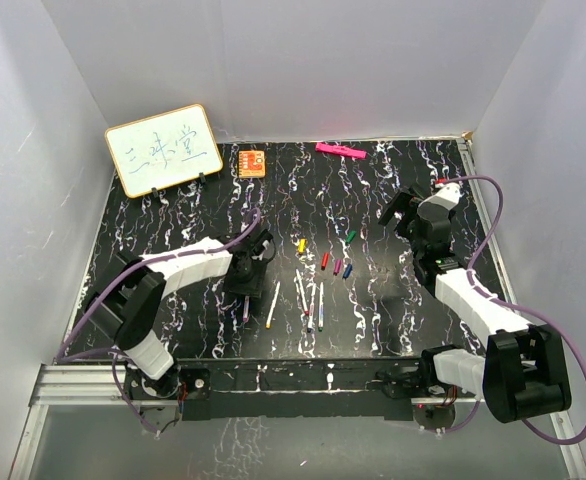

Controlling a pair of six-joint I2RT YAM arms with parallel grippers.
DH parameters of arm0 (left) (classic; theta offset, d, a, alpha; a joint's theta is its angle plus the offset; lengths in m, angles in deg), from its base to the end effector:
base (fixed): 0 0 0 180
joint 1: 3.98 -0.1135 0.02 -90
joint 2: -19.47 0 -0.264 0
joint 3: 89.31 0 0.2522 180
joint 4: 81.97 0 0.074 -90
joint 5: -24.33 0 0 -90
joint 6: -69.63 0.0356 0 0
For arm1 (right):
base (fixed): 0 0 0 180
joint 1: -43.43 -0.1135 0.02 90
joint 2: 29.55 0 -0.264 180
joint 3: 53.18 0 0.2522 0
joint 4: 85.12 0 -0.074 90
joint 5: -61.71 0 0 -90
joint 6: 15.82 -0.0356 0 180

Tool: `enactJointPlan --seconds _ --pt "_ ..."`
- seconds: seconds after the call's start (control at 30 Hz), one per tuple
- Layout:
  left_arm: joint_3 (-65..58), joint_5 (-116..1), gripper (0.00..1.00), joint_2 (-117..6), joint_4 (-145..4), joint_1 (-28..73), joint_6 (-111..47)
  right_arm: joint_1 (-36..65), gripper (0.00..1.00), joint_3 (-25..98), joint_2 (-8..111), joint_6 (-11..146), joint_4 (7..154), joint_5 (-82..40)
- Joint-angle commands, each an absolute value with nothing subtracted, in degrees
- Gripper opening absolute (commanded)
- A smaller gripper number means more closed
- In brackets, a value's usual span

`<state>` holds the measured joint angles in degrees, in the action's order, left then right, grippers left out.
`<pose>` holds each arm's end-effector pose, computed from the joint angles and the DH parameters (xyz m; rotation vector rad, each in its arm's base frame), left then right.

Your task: Insert the pens into the pen caps

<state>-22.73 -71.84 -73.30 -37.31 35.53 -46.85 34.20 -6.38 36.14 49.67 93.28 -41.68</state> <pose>0.2300 -0.1847 0.1625 0.2924 2.7852 -0.1307 0.2498 0.0322 0.2344 0.4093 1.8779 0.1705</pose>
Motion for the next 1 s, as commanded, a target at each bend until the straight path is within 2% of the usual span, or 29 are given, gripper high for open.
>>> enactJointPlan --seconds 0.0,0.3,0.53,0.8,0.97 --pt "-20.3 -68.8 0.45 -76.2 -33.3 35.8 -45.0 34.4 0.98 -6.5 34.2 49.0 95.8 -42.6" --pt "-20.2 -67.5 0.41 -77.4 -34.6 35.8 -44.5 34.4 0.98 -6.9 33.6 48.8 95.8 -42.7" --pt "-20.8 -67.1 0.33 -78.9 -34.1 35.8 -44.4 34.4 0.98 -6.7 33.8 48.7 95.7 -42.7" --pt "-21.2 -65.6 0.32 -80.4 -34.5 35.8 -44.3 34.4 0.98 -6.5 33.5 48.7 95.4 -43.3" --pt "-21.3 -64.4 0.28 -81.6 -33.7 35.8 -43.8 34.4 0.98 -6.4 33.6 48.5 95.3 -43.6"
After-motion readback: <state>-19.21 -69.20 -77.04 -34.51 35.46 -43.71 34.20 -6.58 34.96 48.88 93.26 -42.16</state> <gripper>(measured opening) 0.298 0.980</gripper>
